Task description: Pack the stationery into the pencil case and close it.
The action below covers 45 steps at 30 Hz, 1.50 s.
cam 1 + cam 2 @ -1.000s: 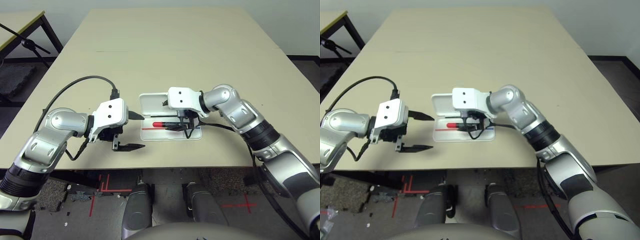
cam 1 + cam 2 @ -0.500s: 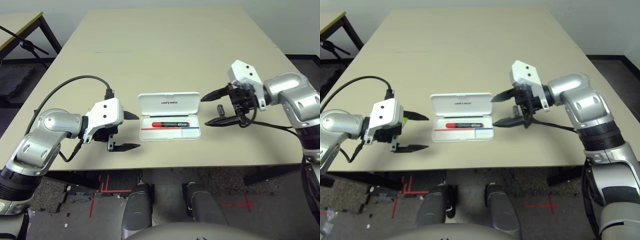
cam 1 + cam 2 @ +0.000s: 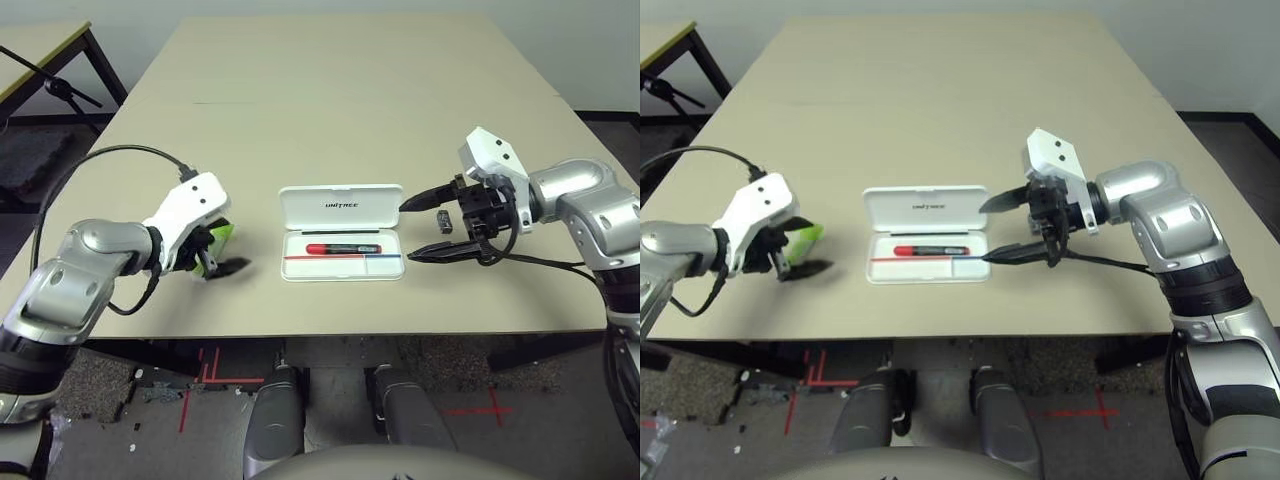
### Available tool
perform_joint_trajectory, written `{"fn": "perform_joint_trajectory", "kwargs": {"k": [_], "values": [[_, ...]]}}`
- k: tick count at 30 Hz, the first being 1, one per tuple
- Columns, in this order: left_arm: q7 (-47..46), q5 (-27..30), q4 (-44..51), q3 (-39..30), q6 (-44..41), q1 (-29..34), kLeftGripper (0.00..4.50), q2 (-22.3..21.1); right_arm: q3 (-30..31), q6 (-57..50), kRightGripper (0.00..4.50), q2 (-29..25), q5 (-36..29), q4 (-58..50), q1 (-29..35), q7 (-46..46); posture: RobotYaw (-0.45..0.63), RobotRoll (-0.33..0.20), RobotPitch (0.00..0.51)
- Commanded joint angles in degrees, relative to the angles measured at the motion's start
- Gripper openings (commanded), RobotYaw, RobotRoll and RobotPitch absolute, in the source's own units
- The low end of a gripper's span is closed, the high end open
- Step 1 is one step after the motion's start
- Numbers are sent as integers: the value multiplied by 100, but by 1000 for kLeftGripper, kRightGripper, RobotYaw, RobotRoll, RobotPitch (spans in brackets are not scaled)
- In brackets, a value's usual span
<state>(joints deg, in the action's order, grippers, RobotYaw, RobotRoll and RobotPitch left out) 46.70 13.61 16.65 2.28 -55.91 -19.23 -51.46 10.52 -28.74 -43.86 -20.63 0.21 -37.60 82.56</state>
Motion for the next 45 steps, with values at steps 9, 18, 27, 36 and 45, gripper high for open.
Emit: {"fn": "perform_joint_trajectory", "kwargs": {"k": [9,18,27,36,45], "values": [[-1188,23,-776,-312,-1695,-425,4500,584,63,15,4473,59,-35,-116,80,-11,43,0,123],[-1285,70,-942,-103,-1835,-362,4500,617,74,-28,4473,32,-19,-180,107,-41,34,0,127],[-1115,95,-924,51,-1443,-240,1572,416,102,4,4500,46,37,-139,82,-71,36,0,128],[-35,155,-934,-111,781,-177,1076,-256,135,71,4500,60,104,-71,61,-65,38,0,131],[1199,420,-62,-42,1480,129,1076,-953,159,147,4500,10,193,10,12,-70,37,0,132]]}}
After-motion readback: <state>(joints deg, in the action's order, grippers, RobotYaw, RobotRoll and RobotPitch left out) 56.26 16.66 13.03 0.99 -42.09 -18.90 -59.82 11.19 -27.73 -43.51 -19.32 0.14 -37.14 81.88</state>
